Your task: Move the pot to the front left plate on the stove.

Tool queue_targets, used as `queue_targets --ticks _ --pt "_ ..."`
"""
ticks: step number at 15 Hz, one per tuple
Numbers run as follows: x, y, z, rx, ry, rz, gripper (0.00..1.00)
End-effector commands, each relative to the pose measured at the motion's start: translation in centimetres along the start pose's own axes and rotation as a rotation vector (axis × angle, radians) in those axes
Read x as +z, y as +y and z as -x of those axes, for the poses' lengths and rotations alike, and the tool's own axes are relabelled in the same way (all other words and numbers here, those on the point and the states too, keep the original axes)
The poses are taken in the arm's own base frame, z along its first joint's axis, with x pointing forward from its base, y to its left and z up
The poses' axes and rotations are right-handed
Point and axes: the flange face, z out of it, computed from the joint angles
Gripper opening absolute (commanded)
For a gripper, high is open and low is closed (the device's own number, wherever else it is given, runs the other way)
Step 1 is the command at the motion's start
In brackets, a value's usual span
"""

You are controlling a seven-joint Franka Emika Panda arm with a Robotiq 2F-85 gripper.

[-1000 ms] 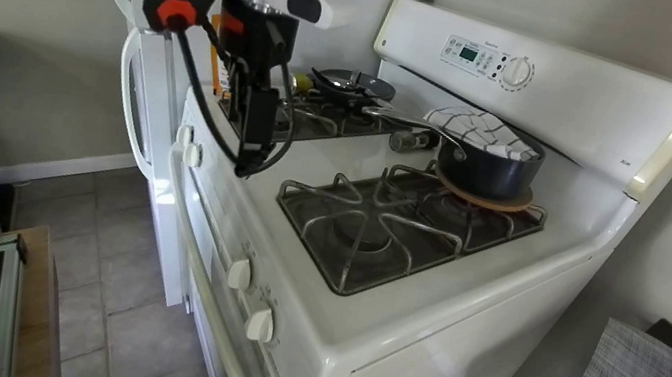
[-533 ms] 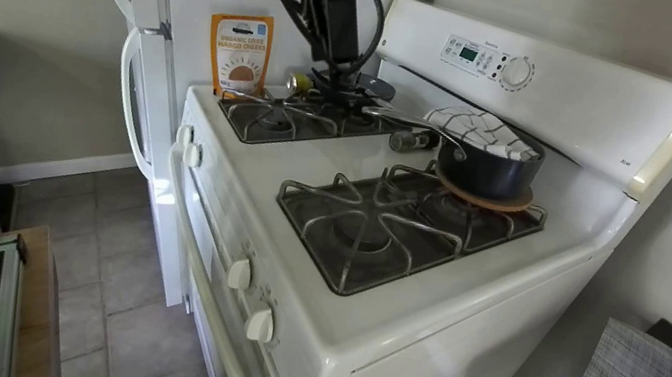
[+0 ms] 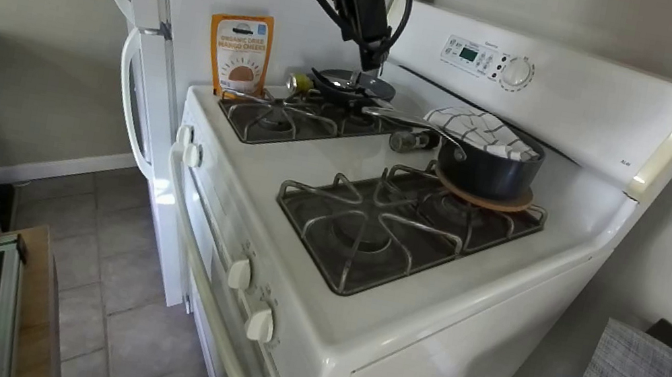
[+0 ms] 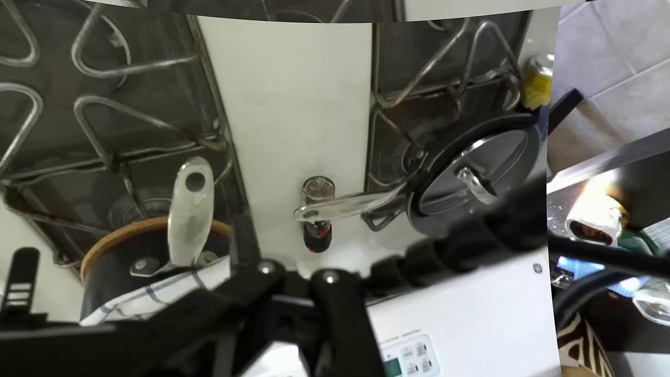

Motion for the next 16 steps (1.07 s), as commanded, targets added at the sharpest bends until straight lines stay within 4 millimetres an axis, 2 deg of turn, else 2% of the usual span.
queue_targets --ticks 1,8,12,16 --pt "2.7 -0.9 -2.4 0.064 0.083 -0.012 1.0" --pt "10.7 -1.3 -6.5 0.104 0.062 0.0 1.0" --pt "13.3 -2.6 -7.7 0.087 0.038 0.016 1.0" --pt "15.0 -4.4 -7.9 0.055 0.008 0.022 1.0"
